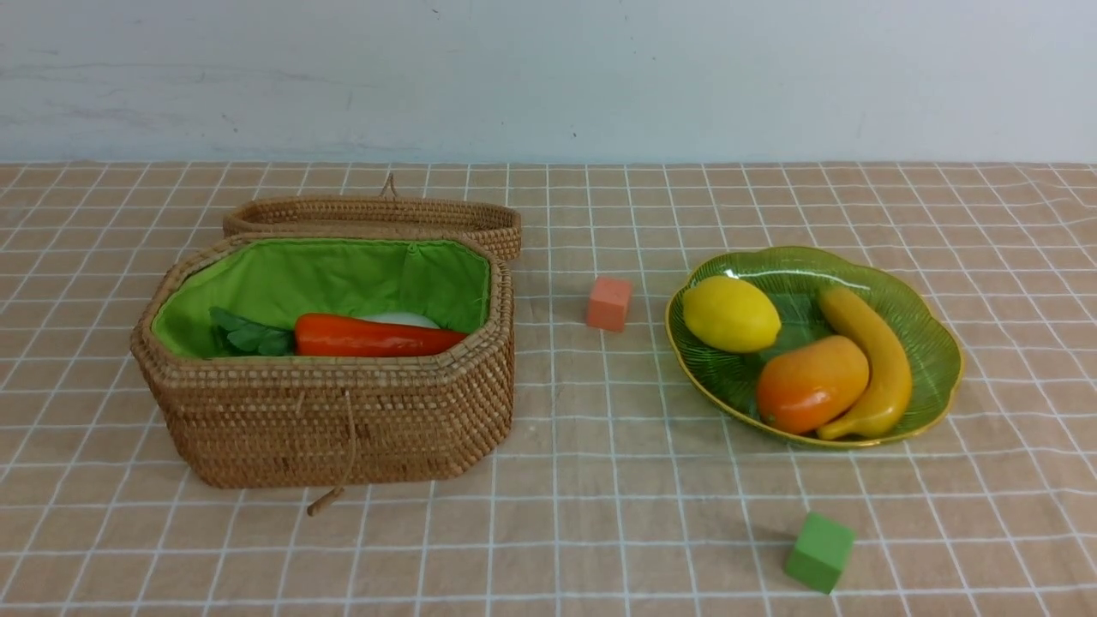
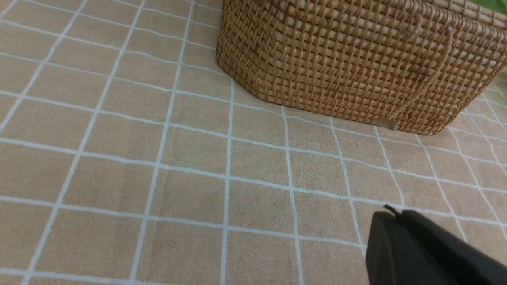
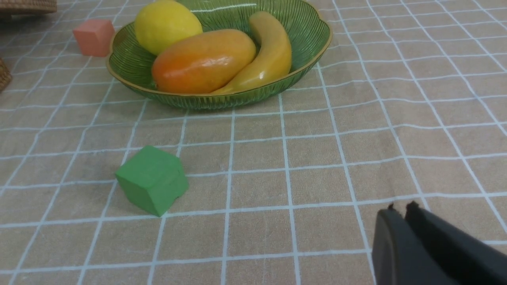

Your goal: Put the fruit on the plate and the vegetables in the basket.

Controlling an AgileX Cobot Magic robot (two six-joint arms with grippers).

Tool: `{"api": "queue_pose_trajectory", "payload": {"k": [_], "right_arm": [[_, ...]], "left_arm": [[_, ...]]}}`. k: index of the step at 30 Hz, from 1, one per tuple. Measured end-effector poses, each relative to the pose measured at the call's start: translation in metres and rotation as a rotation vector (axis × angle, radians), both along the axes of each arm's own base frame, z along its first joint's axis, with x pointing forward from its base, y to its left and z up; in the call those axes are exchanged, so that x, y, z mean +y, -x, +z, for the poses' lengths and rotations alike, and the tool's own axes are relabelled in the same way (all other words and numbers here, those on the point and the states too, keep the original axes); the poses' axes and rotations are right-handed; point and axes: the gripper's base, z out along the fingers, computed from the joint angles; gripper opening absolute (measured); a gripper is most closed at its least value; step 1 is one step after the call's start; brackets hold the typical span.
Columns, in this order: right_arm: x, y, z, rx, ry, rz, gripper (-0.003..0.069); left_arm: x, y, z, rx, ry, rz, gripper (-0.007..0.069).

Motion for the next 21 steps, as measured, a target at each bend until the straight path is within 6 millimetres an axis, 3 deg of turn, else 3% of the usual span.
{"api": "queue_pose_trajectory", "payload": {"k": [21], "right_arm": [[0.0,0.0,0.0,0.0,-0.002,-0.001,0.0065]], "left_arm": [[0.0,0.0,0.0,0.0,-0.001,0.0,0.0007]]}}
